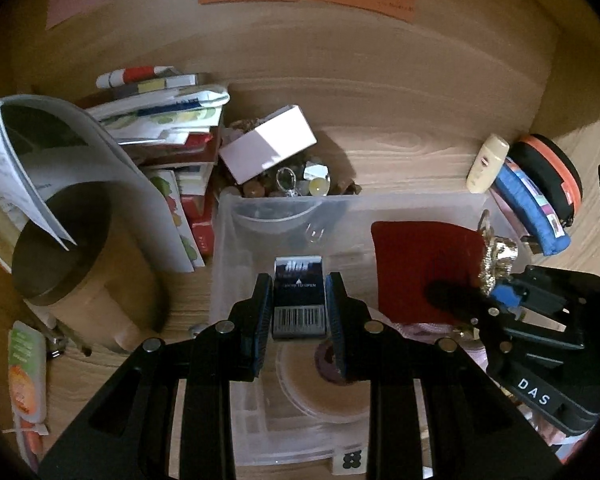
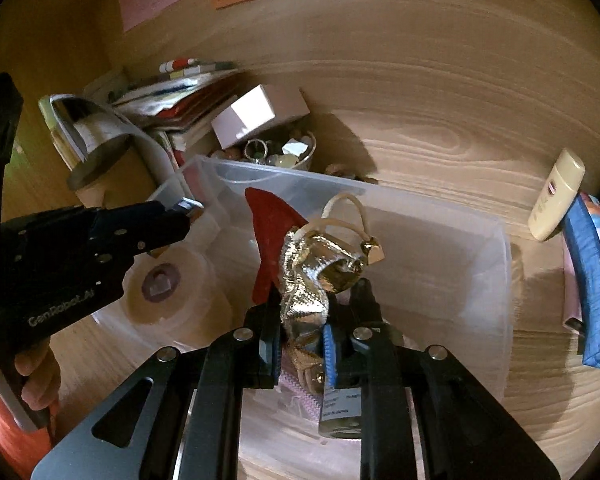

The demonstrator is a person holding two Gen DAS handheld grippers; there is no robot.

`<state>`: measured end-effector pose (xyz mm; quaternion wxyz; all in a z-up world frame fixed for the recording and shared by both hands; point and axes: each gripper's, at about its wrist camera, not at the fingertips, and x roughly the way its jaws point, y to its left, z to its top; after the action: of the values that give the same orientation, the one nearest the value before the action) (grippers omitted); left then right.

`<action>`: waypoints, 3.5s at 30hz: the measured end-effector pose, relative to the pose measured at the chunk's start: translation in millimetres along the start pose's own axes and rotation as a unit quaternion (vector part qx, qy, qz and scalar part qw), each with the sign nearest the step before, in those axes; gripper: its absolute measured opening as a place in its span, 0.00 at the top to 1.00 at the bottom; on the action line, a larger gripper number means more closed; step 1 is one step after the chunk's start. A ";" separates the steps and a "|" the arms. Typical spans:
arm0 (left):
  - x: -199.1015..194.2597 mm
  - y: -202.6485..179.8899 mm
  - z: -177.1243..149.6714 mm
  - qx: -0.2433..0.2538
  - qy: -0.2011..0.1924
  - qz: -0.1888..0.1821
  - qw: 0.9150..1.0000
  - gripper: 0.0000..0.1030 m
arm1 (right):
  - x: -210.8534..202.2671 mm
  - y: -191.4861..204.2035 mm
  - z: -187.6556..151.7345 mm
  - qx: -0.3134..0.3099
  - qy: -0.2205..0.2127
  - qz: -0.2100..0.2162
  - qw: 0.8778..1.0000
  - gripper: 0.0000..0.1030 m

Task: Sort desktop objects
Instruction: 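Carry the card pack and gold pouch into the clear box and release, then grasp the white drawstring pouch with the right tool while the left tool grasps the pink compact, then carry the pouch and pink compact into the clear box and open both tools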

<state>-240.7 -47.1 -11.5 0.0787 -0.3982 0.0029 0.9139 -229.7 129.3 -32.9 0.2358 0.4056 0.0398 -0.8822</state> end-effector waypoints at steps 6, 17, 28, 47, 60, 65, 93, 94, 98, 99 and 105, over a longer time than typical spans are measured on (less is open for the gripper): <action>-0.8 -0.7 -1.2 0.008 -0.004 0.000 1.000 0.74 | 3.2 9.5 -2.1 -0.026 0.005 -0.008 1.000 0.71; -29.8 -5.0 -3.5 0.025 -0.030 -0.005 0.999 0.49 | -14.2 13.0 -0.5 -0.035 -0.006 -0.026 0.999 0.51; -75.0 -8.2 -18.6 0.026 -0.061 0.016 0.998 0.26 | -63.9 5.9 -13.6 -0.017 -0.041 -0.040 0.998 0.26; -129.5 -29.5 -87.5 0.041 -0.049 0.038 0.997 0.07 | -131.6 4.7 -65.8 -0.035 -0.071 -0.078 0.994 0.19; -123.1 -49.9 -152.2 0.048 0.004 0.043 0.998 0.07 | -119.9 3.3 -126.8 -0.036 -0.009 -0.043 0.998 0.19; -119.6 -58.3 -173.7 0.053 0.021 0.037 0.998 0.07 | -111.4 8.2 -146.2 -0.044 0.015 -0.042 0.998 0.19; -77.8 -58.2 -188.9 0.007 0.057 0.004 0.998 0.27 | -78.1 11.2 -155.5 -0.052 0.035 -0.068 0.996 0.33; -78.3 -58.0 -187.8 0.007 0.057 0.005 0.998 0.36 | -79.1 9.4 -154.7 -0.048 0.032 -0.066 0.996 0.37; -80.4 -55.3 -184.0 0.005 0.057 0.010 0.998 0.42 | -86.5 2.8 -149.0 -0.029 0.026 -0.050 0.998 0.53; -81.5 -54.7 -183.1 0.006 0.057 0.012 0.998 0.42 | -88.3 0.6 -147.6 -0.023 0.026 -0.044 0.998 0.54; -95.5 -47.5 -172.9 -0.002 0.040 0.011 0.999 0.43 | -107.7 -4.4 -137.4 -0.022 -0.002 -0.055 0.998 0.56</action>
<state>-43.9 -25.5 -57.3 0.0677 -0.4349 0.0087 0.8979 -75.6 210.5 -46.1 0.1963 0.3961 0.0810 -0.8933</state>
